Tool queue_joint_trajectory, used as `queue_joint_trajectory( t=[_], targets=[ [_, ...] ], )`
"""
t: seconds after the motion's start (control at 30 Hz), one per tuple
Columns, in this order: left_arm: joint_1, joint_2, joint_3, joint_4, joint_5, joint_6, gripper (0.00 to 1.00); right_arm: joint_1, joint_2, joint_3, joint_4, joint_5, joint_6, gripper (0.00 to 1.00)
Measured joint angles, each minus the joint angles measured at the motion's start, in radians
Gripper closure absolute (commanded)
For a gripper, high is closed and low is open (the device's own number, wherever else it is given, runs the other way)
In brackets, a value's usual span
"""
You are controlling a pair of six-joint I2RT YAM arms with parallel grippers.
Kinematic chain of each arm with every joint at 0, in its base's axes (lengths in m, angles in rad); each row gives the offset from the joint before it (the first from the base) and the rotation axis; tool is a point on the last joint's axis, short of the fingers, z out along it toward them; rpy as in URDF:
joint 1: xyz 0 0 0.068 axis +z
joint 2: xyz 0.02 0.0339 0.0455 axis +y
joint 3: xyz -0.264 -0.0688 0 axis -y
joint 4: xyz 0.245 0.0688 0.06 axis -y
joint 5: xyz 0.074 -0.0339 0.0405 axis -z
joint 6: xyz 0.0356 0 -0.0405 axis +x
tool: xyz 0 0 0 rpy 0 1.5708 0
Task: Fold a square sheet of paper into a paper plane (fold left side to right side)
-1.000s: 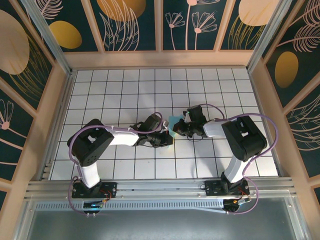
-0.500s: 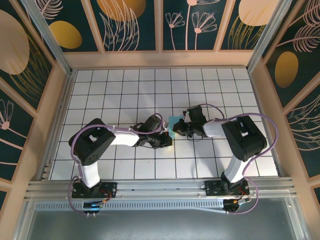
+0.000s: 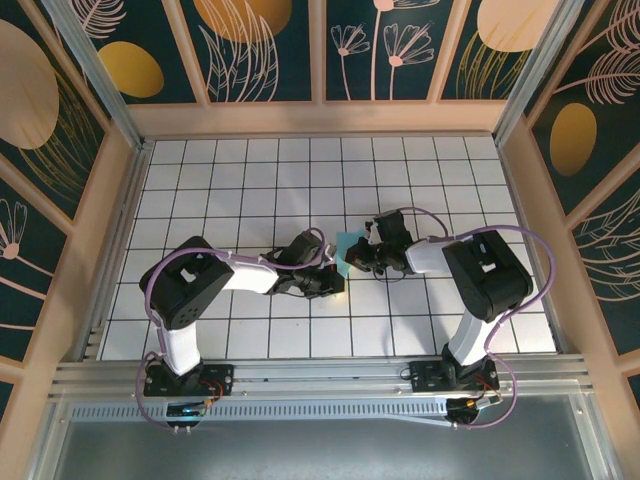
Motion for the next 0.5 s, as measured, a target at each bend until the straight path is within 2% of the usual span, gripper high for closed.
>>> queue_joint_trajectory(
  t=[0.5],
  targets=[
    [-0.002, 0.000, -0.026, 0.037, 0.000, -0.003, 0.99, 0.000, 0.003, 0.004, 0.000, -0.002, 0.000, 1.00]
  ],
)
